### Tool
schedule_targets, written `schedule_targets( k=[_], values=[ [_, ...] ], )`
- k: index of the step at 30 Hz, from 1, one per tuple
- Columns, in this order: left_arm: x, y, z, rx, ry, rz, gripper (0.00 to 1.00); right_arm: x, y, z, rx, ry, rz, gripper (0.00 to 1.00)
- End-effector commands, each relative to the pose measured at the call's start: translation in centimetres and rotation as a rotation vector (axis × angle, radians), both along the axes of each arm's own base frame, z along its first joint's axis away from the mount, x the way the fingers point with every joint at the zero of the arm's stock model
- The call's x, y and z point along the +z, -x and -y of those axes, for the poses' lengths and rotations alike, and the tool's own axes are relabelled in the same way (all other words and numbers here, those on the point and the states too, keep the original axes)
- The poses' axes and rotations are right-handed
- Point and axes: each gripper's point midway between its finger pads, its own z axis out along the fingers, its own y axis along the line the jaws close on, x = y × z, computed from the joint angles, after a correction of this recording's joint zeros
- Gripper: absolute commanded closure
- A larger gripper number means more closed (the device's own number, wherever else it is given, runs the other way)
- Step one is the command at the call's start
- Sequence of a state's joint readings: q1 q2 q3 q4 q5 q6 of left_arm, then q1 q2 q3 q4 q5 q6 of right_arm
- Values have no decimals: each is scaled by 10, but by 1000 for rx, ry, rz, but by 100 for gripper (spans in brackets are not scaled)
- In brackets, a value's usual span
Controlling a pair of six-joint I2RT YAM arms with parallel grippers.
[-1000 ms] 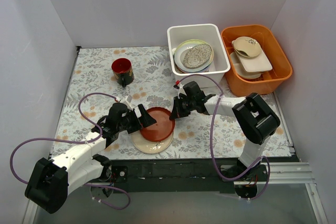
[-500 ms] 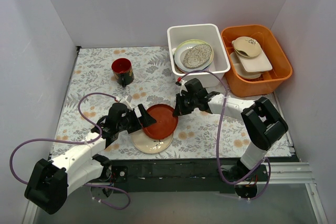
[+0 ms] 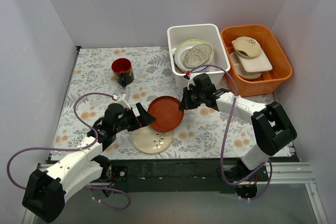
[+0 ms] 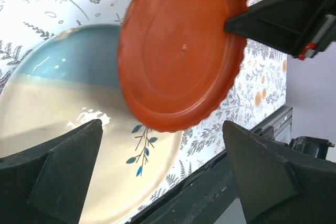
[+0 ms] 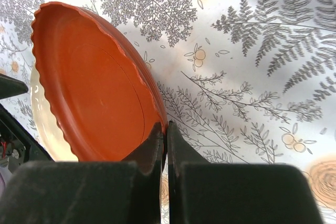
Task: Place the plates into the plastic bin on the countertop
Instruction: Pick up the plate at the center of the board, then place the plate in the plastic bin.
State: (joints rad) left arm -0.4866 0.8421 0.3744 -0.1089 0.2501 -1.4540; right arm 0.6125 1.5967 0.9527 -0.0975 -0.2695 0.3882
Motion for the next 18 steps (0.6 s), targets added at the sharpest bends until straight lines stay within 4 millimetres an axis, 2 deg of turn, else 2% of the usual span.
schedule_targets(
  k=[1,11,18],
  values=[
    [-3,-1,-6,23,-36,-1,2,24,-4,5,-1,-25,63,99],
    [-19,-13,-46,213,-224,-57,2,46,-9,23,-42,-36,109,99],
    [-29,-16,-58,265,-294,-91,2,56,-15,33,-69,-43,132,99]
  ],
)
